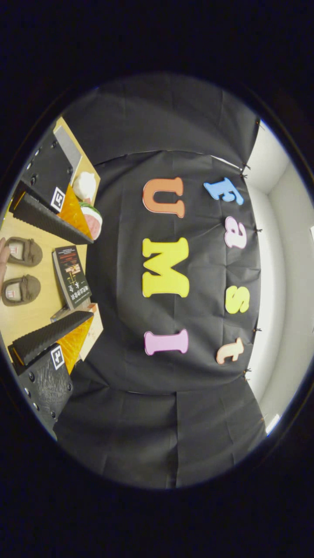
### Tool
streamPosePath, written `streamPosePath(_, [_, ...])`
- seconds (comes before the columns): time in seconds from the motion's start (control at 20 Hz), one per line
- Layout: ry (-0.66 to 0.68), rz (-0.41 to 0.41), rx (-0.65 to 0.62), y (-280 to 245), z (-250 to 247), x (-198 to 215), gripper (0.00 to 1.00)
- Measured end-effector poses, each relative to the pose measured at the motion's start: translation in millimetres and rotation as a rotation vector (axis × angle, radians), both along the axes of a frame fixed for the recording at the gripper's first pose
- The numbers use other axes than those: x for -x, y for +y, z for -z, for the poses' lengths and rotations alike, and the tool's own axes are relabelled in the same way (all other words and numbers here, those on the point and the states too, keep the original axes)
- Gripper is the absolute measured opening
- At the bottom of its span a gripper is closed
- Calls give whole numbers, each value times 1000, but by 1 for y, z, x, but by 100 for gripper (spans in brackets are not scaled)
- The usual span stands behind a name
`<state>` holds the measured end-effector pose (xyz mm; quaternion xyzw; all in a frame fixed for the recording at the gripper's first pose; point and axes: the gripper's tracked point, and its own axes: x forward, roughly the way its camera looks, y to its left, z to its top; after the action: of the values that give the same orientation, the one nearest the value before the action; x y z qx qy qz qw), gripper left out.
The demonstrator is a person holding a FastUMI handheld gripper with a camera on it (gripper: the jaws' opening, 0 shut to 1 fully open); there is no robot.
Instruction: Open the storage box then place both shoes into the box .Put the left shoe in first, then the right shoe, with the right side of both shoes facing outward in a uniform manner.
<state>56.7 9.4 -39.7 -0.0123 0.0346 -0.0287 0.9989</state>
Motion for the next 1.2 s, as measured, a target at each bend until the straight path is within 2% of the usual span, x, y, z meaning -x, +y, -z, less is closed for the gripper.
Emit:
streamPosePath(0.2, [116, -48, 21, 25, 52, -23, 95])
streamPosePath(0.5, [332, -158, -63, 88, 123, -51, 95])
streamPosePath(0.8, [630, -356, -196, 179, 184, -51, 96])
streamPosePath(1.05, [802, -411, -325, 223, 216, -47, 96])
streamPosePath(1.2, [856, -398, -340, 227, 235, -48, 96])
